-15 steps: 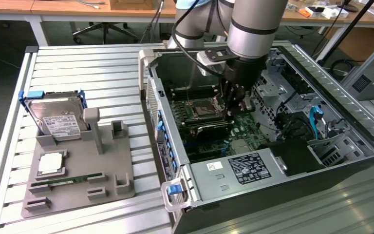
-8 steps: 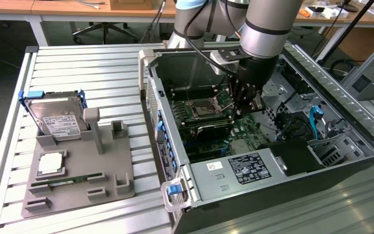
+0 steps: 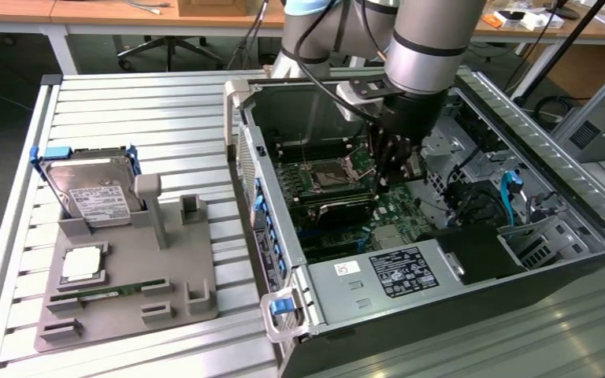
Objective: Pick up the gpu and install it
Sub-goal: 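Press down on the gpu until it lock into place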
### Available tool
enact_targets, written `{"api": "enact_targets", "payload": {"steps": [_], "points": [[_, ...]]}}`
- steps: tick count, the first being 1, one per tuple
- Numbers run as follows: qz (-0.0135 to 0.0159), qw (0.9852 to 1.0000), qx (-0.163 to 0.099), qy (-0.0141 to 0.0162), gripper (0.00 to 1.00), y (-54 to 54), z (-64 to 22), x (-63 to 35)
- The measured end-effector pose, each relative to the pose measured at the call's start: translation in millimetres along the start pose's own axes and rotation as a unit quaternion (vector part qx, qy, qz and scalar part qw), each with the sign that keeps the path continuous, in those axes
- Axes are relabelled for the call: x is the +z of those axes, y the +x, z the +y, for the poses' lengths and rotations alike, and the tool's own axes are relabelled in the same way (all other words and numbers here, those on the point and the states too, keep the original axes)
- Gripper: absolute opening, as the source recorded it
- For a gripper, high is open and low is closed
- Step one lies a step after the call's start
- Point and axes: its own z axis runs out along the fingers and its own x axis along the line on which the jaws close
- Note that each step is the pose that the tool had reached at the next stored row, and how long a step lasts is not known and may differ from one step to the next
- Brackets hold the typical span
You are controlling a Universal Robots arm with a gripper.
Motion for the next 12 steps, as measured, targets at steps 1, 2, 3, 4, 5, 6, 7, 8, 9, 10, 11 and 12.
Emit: {"api": "enact_targets", "payload": {"steps": [1,2,3,4,5,6,7,8,9,10,11,12], "points": [[-0.0012,1.0000,0.000,0.0006,0.11,0.0,3.7,-0.3],[-0.0026,1.0000,0.000,0.0013,0.11,0.1,7.9,-0.5],[-0.0039,1.0000,0.000,0.0020,0.11,0.1,12.4,-0.8],[-0.0044,1.0000,0.000,0.0026,0.11,-0.1,16.3,-0.9],[-0.0046,1.0000,0.001,0.0031,0.11,-0.6,20.4,-0.9],[-0.0046,1.0000,0.001,0.0035,0.11,-1.3,24.9,-0.9],[-0.0045,1.0000,0.001,0.0040,0.11,-2.0,33.1,-0.9],[-0.0046,1.0000,0.001,0.0049,0.11,-3.2,42.8,-0.5],[-0.0045,1.0000,0.001,0.0053,0.11,-4.3,51.2,-0.4],[-0.0046,1.0000,0.001,0.0061,0.11,-4.9,59.6,-0.3],[-0.0046,1.0000,0.001,0.0063,0.11,-5.2,63.5,-0.2],[-0.0047,1.0000,0.001,0.0065,0.11,-5.5,67.7,0.1]]}}
